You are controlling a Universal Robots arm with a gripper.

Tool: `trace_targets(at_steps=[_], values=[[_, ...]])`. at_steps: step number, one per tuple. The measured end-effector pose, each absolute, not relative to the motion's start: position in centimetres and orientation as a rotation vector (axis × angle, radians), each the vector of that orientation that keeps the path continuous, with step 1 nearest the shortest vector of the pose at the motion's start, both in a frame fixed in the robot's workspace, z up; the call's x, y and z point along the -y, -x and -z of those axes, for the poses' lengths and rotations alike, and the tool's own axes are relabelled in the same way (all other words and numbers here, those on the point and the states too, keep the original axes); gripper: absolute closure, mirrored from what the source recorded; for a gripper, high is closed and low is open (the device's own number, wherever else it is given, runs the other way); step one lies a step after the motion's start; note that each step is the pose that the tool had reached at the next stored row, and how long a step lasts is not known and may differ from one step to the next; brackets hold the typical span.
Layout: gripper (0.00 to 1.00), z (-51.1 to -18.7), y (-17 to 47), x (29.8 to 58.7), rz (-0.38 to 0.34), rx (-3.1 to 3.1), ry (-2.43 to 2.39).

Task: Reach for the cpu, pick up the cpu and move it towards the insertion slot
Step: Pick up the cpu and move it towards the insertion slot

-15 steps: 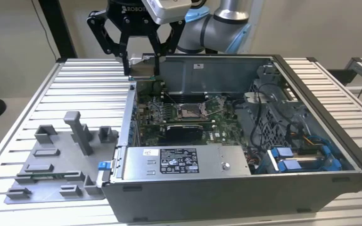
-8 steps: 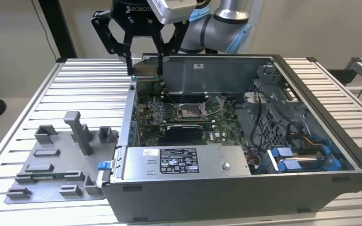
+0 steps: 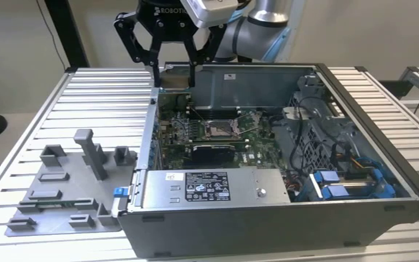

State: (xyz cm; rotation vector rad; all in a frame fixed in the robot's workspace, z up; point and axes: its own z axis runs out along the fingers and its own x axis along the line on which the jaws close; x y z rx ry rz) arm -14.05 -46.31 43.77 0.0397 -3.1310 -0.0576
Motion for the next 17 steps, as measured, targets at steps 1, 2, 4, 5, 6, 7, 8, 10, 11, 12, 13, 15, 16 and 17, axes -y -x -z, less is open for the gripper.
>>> trace_targets(at_steps=[1,2,4,5,6,7,8,10,11,12,13,15,16,17], values=[[1.00,-43.8,13.9,46.3,0.058,3.131,-0.040],[1.00,-43.8,13.8,46.3,0.058,3.131,-0.040],[1.00,-43.8,13.6,46.3,0.057,3.131,-0.040],[1.00,-43.8,13.5,46.3,0.058,3.131,-0.040],[1.00,-43.8,13.4,46.3,0.057,3.131,-0.040],[1.00,-43.8,13.3,46.3,0.057,3.131,-0.040],[1.00,-43.8,13.2,46.3,0.057,3.131,-0.040],[1.00,-43.8,13.0,46.3,0.057,3.131,-0.040],[1.00,-43.8,12.9,46.3,0.058,3.131,-0.040],[1.00,-43.8,12.8,46.3,0.057,3.131,-0.040],[1.00,-43.8,12.7,46.3,0.057,3.131,-0.040],[1.00,-43.8,12.5,46.3,0.057,3.131,-0.040],[1.00,-43.8,12.4,46.3,0.057,3.131,-0.040],[1.00,-43.8,12.3,46.3,0.057,3.131,-0.040]])
